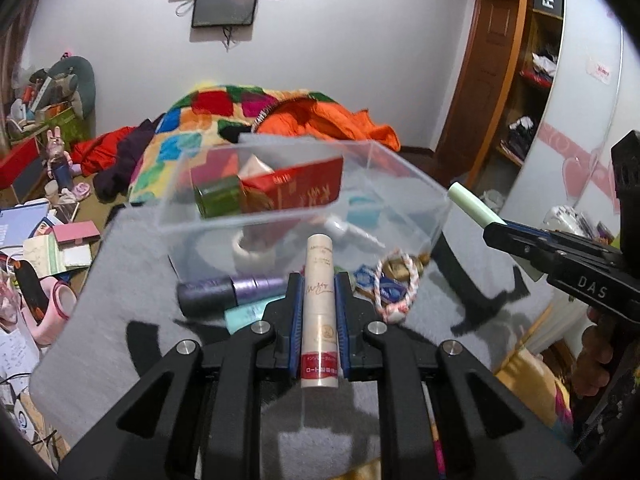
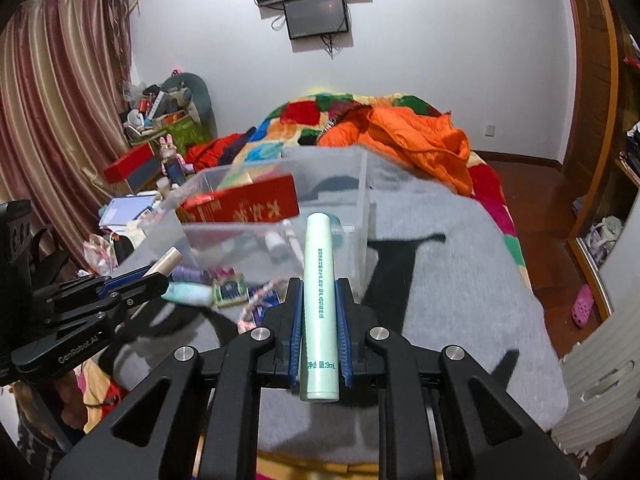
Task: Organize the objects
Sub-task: 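Carry the pale green tube and beige stick into the clear box and open both grippers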
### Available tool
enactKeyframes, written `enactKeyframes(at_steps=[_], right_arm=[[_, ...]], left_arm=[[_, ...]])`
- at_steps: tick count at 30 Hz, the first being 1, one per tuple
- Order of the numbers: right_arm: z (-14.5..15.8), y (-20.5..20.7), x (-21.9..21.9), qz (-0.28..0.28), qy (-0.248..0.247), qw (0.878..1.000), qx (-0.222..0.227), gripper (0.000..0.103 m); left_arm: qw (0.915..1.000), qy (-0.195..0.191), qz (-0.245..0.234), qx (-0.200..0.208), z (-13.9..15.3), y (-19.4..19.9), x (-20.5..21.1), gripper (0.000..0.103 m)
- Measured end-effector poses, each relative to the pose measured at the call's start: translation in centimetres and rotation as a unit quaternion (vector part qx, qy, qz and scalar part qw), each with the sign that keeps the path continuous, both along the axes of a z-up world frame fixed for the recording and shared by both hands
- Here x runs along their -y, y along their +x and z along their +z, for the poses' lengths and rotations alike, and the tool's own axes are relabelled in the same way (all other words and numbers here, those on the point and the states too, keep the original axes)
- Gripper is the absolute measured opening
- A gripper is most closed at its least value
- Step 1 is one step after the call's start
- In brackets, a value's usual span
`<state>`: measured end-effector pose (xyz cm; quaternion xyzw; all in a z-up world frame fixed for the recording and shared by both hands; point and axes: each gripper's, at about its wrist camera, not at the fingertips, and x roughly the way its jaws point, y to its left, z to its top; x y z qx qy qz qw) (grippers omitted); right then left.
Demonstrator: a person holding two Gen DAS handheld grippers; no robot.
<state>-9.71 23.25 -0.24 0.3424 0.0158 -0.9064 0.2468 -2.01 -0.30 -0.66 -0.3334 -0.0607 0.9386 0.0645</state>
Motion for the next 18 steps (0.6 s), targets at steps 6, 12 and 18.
enactKeyframes(at_steps=[6, 12, 18], right_arm=[[0.8, -1.3, 1.1, 0.004, 0.001, 1.0, -0.016, 0.014], [0.7, -3.3, 2.2, 0.008, 0.005, 1.0, -0.011, 0.014], [0.7, -5.0, 3.4, 0.01, 0.014, 1.0, -0.012, 0.014]], left_arm=[[0.9997, 0.009, 0.018, -0.012, 1.5, -1.0, 1.5, 0.015], [0.9992, 0.005, 0.036, -0.018, 2.2, -2.2, 3.1, 0.015], [0.9983, -0.002, 0.056, -0.015, 2.5, -3.9, 4.9, 0.015]])
